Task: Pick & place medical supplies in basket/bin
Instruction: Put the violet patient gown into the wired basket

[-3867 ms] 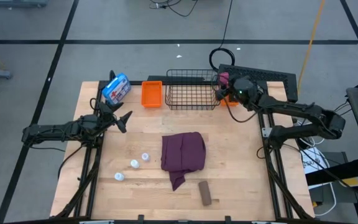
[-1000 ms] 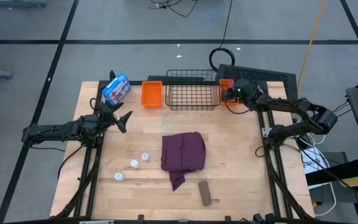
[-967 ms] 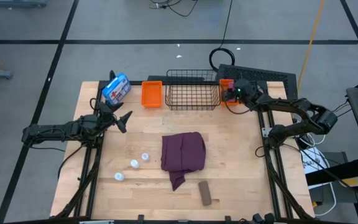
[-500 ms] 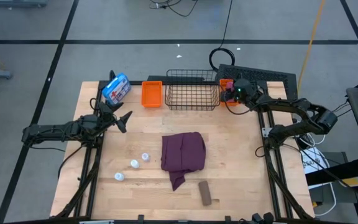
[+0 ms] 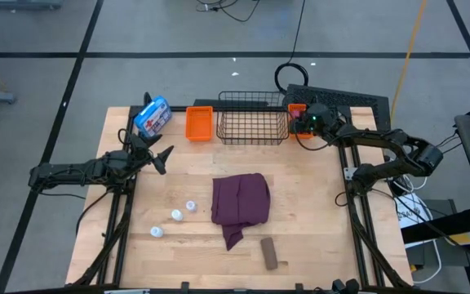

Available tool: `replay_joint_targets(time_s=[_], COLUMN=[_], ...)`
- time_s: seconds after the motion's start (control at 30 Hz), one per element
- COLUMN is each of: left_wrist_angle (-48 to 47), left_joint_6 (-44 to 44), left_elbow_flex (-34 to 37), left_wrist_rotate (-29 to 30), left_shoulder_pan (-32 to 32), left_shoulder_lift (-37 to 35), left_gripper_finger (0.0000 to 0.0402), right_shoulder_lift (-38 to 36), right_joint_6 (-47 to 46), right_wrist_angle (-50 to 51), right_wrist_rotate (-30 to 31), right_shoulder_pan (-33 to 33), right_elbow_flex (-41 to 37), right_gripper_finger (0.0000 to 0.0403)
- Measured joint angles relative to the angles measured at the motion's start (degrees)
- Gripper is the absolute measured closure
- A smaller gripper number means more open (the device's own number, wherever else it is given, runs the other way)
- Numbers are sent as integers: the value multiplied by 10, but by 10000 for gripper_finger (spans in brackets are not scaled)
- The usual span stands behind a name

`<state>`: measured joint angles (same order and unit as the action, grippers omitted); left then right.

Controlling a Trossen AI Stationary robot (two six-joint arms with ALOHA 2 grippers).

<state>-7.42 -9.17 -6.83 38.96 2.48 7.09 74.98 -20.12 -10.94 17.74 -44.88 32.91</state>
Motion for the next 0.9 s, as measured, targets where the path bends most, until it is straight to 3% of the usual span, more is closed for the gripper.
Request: replay_joint_targets(time_s=[0.27,0.6,0.73,0.9], left_wrist_angle=[0,0,0,0], left_joint_6=[0,0,0,0], left_elbow_flex=[0,0,0,0], left_wrist_rotate=[0,0,0,0], left_shoulder_pan=[0,0,0,0], left_shoulder_lift=[0,0,0,0], left_gripper_finger=[78,78,78,78], right_shoulder_lift=[-7,-107,-153,-192], right_joint_6=[22,-5,-2,14], right_wrist_angle=[1,-9,-13,-13], right_wrist_rotate=[-10,-185,-225,-225], right_shoulder_pan=[0,4,36,100], right_elbow_flex=[0,0,0,0], right_gripper_finger=[160,164,169,172])
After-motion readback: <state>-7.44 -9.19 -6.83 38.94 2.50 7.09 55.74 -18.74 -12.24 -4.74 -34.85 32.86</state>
